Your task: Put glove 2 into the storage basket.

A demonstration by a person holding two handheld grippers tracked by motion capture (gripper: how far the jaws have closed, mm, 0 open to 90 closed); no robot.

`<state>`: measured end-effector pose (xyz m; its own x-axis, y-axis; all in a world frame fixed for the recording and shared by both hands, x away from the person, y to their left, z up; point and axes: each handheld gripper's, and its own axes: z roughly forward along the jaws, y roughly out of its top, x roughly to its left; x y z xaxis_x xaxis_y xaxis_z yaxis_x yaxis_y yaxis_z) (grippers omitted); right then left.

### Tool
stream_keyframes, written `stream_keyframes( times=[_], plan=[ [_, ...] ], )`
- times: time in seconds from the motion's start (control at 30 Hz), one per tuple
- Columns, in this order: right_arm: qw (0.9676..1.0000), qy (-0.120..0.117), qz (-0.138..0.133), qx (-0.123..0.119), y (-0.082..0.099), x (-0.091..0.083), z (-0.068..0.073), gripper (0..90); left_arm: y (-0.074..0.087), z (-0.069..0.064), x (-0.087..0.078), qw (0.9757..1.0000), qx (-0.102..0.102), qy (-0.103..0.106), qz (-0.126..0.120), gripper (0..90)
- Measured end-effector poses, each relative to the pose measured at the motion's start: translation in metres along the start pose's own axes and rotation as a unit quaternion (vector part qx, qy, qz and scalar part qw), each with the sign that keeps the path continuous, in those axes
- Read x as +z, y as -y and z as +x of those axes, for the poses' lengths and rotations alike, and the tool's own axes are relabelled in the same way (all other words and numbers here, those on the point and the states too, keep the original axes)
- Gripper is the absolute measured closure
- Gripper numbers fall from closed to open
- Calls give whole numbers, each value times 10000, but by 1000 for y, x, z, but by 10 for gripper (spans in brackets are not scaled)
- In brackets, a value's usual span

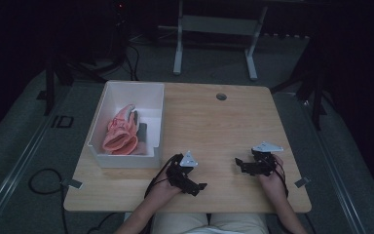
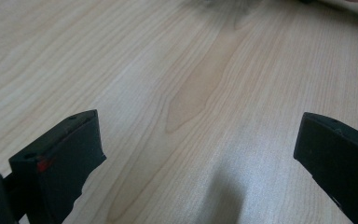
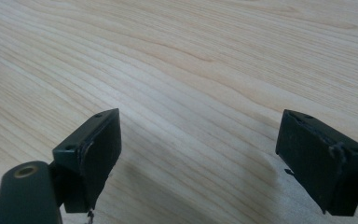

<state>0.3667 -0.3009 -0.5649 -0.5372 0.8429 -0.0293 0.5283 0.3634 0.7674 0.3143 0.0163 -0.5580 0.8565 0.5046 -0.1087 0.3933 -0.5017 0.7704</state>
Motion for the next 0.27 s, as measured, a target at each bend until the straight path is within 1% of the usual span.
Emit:
stream_keyframes(
  times=[0.17, 0.27],
  plan=[
    [10000, -38, -17, 12, 1, -1, -1, 138, 4, 1, 1, 10000, -28, -16, 7, 7],
    [10000, -46, -2, 4, 1, 0, -1, 138, 4, 0, 1, 10000, 10, -32, 14, 7]
  ],
)
